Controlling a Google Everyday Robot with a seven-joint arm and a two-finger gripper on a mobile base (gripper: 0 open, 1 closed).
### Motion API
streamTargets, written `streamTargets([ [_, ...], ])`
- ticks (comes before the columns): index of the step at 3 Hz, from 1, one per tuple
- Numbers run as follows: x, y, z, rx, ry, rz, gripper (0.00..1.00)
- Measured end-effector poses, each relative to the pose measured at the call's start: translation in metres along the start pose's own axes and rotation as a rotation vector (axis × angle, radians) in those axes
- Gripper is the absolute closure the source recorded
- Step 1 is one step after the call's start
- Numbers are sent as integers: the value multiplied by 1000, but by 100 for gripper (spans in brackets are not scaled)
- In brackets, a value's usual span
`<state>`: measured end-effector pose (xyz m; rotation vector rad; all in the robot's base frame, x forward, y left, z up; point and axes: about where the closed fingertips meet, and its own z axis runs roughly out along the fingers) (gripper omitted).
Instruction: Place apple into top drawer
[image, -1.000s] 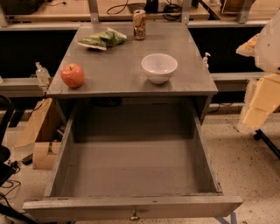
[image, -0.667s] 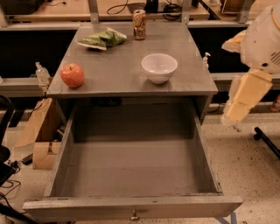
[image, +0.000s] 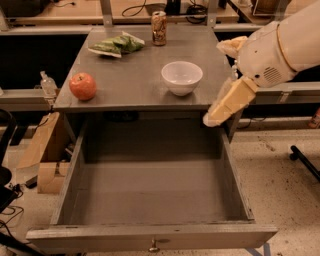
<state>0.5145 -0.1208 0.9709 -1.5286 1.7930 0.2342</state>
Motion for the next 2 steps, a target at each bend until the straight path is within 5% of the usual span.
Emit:
streamTargets([
  [1, -50, -14, 29, 48, -255, -9, 0],
  [2, -107, -30, 47, 134, -414, -1, 0],
])
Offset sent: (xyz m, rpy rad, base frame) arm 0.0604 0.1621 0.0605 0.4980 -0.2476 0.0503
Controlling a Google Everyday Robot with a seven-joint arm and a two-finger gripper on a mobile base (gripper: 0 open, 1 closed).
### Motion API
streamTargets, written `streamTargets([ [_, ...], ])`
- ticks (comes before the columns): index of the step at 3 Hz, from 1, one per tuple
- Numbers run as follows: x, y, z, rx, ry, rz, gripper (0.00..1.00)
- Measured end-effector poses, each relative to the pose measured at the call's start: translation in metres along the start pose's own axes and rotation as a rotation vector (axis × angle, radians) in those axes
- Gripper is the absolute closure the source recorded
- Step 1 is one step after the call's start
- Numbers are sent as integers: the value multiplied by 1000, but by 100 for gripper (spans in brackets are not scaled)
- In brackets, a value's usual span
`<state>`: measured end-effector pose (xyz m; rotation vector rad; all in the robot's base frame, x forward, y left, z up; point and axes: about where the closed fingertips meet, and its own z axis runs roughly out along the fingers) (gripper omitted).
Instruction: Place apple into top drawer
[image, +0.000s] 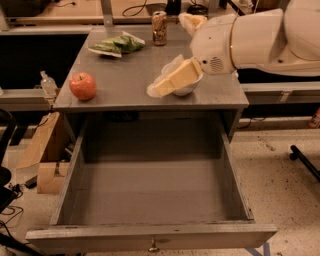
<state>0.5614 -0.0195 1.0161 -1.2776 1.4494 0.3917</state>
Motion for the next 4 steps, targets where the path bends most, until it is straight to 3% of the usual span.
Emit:
streamTargets([
  [1, 0, 0, 0, 0, 0, 0, 0],
  [2, 2, -9, 24, -5, -27, 31, 0],
  [3, 12, -34, 73, -6, -51, 79, 0],
  [4, 22, -45, 132, -24, -82, 116, 0],
])
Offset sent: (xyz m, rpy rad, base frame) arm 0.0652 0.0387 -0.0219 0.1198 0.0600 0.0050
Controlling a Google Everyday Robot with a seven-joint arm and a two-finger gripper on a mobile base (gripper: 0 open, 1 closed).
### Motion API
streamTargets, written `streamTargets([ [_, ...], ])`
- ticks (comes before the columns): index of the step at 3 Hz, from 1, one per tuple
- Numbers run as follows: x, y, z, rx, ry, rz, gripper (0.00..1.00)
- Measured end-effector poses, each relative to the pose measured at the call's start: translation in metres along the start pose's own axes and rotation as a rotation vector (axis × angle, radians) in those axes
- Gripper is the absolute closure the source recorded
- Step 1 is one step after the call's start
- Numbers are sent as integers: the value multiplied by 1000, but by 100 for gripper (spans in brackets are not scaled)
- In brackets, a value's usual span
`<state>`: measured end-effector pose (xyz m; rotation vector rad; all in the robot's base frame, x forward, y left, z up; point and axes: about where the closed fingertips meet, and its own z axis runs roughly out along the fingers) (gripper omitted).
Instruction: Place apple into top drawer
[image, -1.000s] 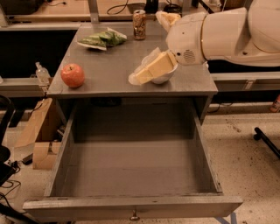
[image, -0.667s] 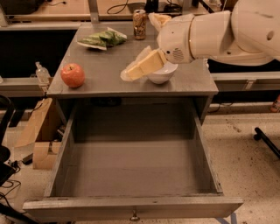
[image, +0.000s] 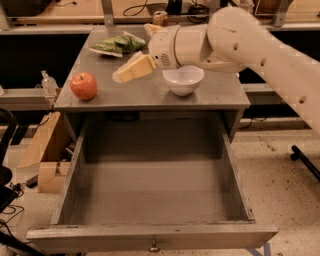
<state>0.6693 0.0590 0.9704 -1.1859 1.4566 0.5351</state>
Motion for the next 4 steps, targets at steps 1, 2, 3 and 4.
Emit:
streamTargets([
  [1, 24, 5, 81, -50, -15, 56, 0],
  [2, 34, 11, 122, -61, -19, 65, 0],
  [3, 40, 23, 162, -85, -26, 86, 0],
  [4, 36, 35, 177, -107, -29, 98, 0],
])
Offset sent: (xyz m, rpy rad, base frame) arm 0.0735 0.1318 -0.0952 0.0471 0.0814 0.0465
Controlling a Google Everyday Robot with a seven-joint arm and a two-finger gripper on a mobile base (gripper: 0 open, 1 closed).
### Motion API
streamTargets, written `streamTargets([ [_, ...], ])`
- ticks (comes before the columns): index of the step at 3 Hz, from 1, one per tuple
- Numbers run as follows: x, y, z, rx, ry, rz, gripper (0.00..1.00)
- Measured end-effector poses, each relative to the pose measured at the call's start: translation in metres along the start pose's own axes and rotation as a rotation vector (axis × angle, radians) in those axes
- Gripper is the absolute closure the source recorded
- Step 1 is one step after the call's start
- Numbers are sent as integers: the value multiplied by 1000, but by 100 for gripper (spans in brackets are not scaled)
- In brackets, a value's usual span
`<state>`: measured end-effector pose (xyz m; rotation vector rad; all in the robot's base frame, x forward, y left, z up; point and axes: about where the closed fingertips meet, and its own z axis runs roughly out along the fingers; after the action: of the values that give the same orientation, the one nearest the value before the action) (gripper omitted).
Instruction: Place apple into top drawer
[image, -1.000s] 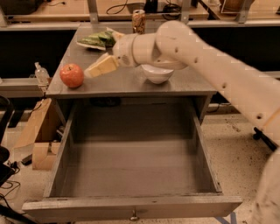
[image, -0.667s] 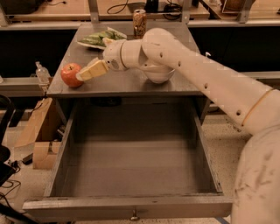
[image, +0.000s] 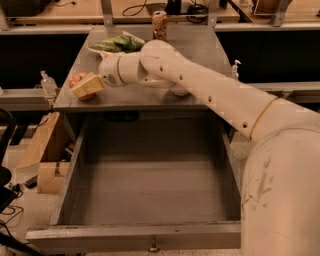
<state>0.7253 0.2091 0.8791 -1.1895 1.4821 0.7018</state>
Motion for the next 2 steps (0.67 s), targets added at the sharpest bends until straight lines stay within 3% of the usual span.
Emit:
streamTargets([
  [2, -2, 38, 20, -91, 23, 25, 33],
])
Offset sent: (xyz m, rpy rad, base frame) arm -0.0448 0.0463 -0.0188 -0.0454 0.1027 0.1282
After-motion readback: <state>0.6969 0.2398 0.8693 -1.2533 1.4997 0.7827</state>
